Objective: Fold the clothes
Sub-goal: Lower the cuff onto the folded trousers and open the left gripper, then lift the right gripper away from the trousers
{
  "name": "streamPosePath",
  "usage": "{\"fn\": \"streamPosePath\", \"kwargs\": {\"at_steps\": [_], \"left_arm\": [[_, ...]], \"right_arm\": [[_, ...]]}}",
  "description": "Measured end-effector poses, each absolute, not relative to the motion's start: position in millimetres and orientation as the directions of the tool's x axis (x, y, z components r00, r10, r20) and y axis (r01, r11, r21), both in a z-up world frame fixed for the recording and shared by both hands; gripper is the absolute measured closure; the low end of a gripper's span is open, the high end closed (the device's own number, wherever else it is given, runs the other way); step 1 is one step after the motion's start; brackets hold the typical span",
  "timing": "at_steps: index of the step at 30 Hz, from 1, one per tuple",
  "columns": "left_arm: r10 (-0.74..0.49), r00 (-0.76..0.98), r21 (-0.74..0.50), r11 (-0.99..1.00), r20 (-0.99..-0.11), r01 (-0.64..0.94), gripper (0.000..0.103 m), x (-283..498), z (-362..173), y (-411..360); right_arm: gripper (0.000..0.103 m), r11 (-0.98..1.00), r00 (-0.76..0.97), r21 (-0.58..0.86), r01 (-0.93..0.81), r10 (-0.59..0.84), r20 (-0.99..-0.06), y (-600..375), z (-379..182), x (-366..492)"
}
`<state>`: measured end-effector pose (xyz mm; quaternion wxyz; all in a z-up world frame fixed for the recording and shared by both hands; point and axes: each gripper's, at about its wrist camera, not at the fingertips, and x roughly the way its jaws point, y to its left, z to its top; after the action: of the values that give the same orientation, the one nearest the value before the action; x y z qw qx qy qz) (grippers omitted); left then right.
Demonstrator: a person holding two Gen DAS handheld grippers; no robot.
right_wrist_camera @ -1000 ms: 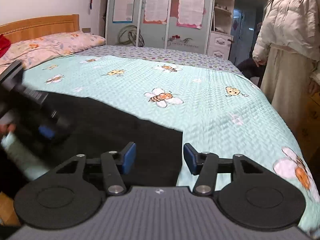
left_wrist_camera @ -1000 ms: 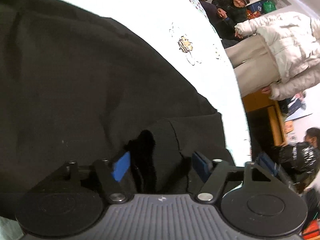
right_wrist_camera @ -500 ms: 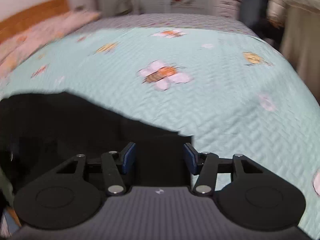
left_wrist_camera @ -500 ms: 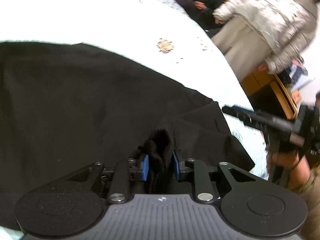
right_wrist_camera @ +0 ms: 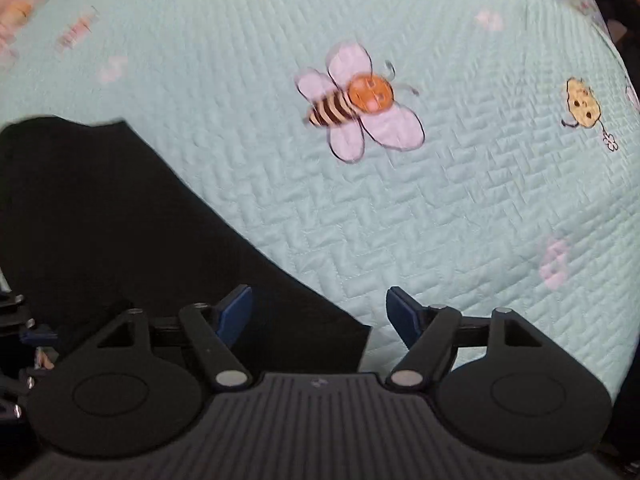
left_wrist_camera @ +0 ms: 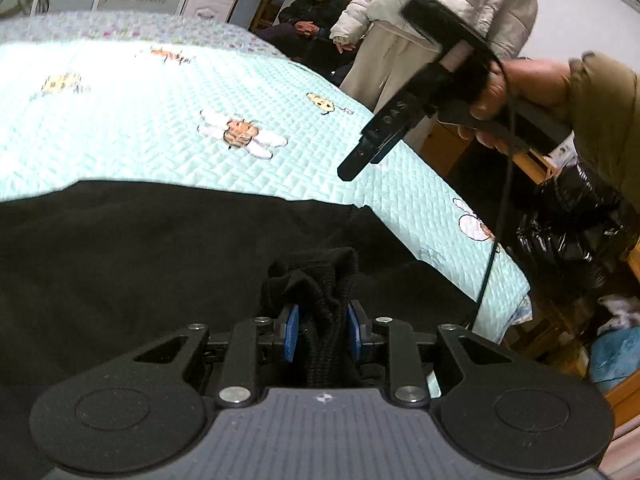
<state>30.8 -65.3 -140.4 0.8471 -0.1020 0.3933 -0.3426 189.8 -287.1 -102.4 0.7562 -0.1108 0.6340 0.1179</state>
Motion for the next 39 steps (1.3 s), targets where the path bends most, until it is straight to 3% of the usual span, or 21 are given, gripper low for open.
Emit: {"fn": "streamPosePath", "kwargs": {"at_steps": [3, 7, 11, 15, 20, 28, 31, 39], "left_arm": [[-0.653, 0.445, -0.472, 0.754, -0.612, 0.457, 0.070, 35.3, -151.7, -52.4], [-0.663, 0.428, -0.519, 0.748, -0.614, 0.414, 0.069, 42.0, -162.2, -39.6], [-0.667, 0.535, -0.501, 0.744, -0.518, 0.443, 0.068, 30.0, -136.1, -25.1], [-0.732, 0.544, -0.466, 0.680, -0.409, 0.566, 0.043, 16.6, -109.5, -32.7], [-0.784, 0.418, -0.422, 0.607, -0.459, 0.673, 0.043, 15.6, -130.4, -76.5], [-0.725, 0.416, -0.410, 0.668, -0.549, 0.622, 0.043, 35.1, -167.1, -72.9], [-0.716, 0.408, -0.404, 0.673, -0.567, 0.619, 0.043, 38.2, -171.9, -71.4], [-0.691, 0.421, -0.371, 0.692, -0.588, 0.619, 0.043, 35.9, -170.4, -65.6]], "right_arm": [[0.028, 0.946, 0.074, -0.078, -0.316, -0.057, -0.996, -271.1, -122.3, 204.2], [0.028, 0.926, -0.035, -0.160, -0.342, -0.182, -0.983, -253.6, -153.7, 209.9], [0.027, 0.914, -0.064, -0.208, -0.347, -0.244, -0.968, -245.4, -163.6, 212.7], [0.023, 0.894, -0.120, -0.236, -0.382, -0.301, -0.946, -239.3, -172.9, 212.7], [0.020, 0.856, -0.171, -0.270, -0.441, -0.376, -0.911, -229.9, -183.5, 215.7], [0.014, 0.761, -0.203, -0.391, -0.518, -0.553, -0.808, -244.6, -201.8, 210.1], [0.000, 0.691, -0.193, -0.445, -0.569, -0.639, -0.744, -249.9, -210.0, 206.2], [0.001, 0.746, -0.132, -0.484, -0.457, -0.595, -0.793, -268.7, -189.7, 221.0]]}}
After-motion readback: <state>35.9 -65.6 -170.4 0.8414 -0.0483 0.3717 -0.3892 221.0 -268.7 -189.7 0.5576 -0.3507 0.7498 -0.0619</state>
